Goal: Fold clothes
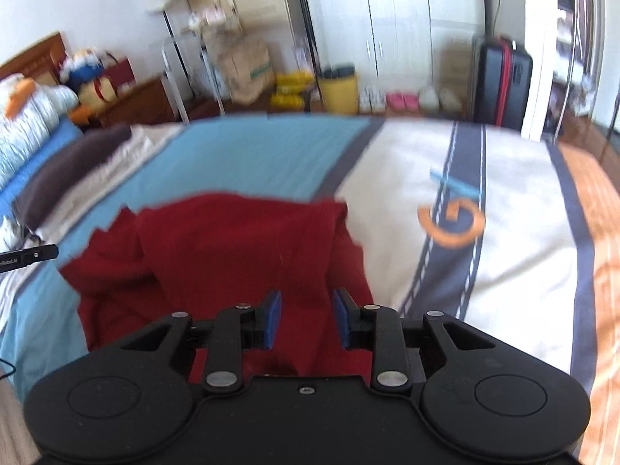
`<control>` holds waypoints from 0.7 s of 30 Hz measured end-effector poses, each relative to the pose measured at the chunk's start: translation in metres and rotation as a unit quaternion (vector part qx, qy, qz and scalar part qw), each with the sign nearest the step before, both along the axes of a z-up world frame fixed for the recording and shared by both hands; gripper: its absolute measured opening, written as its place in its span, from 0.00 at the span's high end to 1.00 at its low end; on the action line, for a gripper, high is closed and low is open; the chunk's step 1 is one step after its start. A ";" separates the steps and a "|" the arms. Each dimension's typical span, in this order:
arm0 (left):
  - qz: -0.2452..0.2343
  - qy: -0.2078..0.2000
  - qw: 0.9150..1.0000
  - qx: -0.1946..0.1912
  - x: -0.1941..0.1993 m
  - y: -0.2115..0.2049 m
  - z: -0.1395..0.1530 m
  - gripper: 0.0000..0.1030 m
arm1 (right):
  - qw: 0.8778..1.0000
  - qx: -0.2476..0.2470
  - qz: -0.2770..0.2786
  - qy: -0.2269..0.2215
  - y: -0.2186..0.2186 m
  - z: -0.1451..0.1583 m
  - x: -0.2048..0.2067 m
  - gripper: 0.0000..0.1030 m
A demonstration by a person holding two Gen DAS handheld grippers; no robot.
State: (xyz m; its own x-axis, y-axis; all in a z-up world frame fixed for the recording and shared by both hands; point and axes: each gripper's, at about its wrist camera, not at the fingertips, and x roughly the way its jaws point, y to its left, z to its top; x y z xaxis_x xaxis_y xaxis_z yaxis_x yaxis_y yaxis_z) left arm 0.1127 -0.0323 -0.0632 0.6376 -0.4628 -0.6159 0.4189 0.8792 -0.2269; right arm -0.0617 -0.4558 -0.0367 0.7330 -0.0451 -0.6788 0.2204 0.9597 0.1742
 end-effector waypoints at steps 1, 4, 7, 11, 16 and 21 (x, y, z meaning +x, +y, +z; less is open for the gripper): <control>-0.001 0.007 1.000 -0.014 0.002 0.002 -0.001 0.78 | 1.000 -0.005 0.005 -0.009 0.003 0.002 0.001 0.67; -0.015 0.037 0.999 -0.031 0.011 -0.001 -0.011 0.71 | 0.999 -0.014 0.044 -0.010 0.014 0.001 0.008 0.63; -0.036 0.056 0.998 -0.006 0.031 -0.021 -0.025 0.71 | 0.995 -0.038 0.083 0.027 0.033 -0.011 0.022 0.63; -0.041 0.052 0.998 0.002 0.035 -0.040 -0.031 0.71 | 0.985 -0.070 0.139 0.068 0.060 -0.028 0.045 0.63; -0.044 0.050 0.998 0.015 0.029 -0.042 -0.032 0.69 | 0.973 -0.092 0.174 0.122 0.077 -0.055 0.067 0.50; -0.035 0.053 0.998 0.009 0.021 -0.032 -0.024 0.69 | 0.988 -0.060 0.099 0.104 0.053 -0.038 0.059 1.00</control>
State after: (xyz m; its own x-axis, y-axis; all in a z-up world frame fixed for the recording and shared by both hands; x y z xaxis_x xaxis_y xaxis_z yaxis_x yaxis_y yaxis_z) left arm 0.1336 -0.0640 -0.0871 0.5342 -0.4920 -0.6874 0.4545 0.8528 -0.2573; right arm -0.0028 -0.4026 -0.0750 0.5801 -0.0042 -0.8145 0.0450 0.9986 0.0269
